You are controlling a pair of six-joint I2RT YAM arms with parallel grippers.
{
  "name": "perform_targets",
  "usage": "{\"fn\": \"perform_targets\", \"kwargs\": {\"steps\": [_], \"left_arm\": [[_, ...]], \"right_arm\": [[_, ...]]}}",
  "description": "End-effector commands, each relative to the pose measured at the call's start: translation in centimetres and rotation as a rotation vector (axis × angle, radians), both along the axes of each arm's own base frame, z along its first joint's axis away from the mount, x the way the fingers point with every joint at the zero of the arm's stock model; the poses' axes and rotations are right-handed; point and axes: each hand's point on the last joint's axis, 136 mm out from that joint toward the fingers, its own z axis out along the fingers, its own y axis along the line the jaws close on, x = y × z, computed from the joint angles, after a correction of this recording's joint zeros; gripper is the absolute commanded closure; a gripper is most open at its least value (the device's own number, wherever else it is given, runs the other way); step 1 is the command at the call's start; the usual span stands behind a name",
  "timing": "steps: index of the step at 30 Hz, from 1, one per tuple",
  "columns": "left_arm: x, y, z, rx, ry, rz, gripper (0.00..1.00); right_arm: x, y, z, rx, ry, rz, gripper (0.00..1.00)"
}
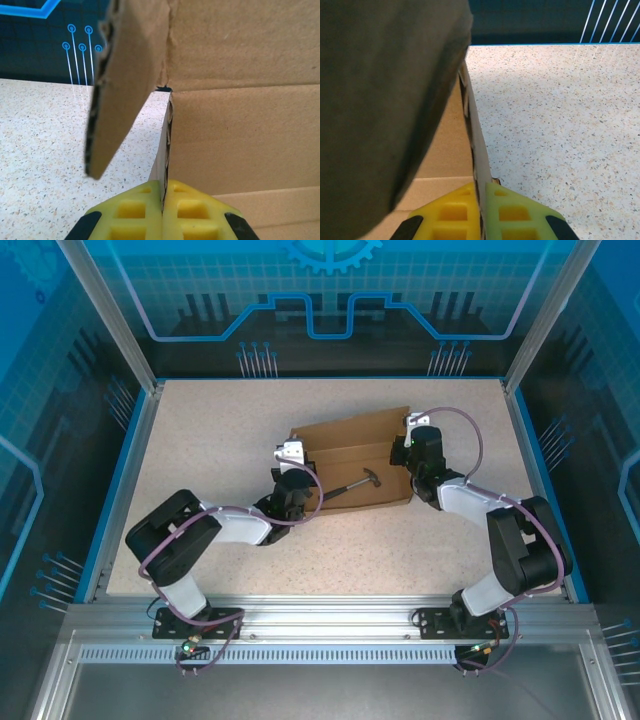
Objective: Fold the paper box
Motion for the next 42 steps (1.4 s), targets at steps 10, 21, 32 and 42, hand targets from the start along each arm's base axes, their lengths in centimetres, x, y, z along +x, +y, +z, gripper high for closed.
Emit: {"fn": "perform_targets", "kwargs": {"steps": [10, 21, 32, 42], "left_arm": [[-2.7, -2.3, -3.2, 0.040, 0.016, -0.163, 1.00], [-3.8, -2.3, -4.3, 0.088, -0.019, -0.191, 1.00], [-4.3, -2.5, -3.6, 0.125, -0.082, -0.223, 1.00], [-4.5, -2.7, -3.6, 0.164, -0.096, -0.250, 1.00]], "right_arm": [[-3.2, 2.0, -2.5, 0.025, 0.081, 0.075, 0.94], [-5.6, 1.3, -3.8, 0.043, 0.066, 0.044, 0.91], [-7.1, 0.6, -3.4, 0.048, 0.054, 0.032, 0.82], [-8.8, -0.3, -1.8, 0.029, 0.095, 0.019, 0.68]]}}
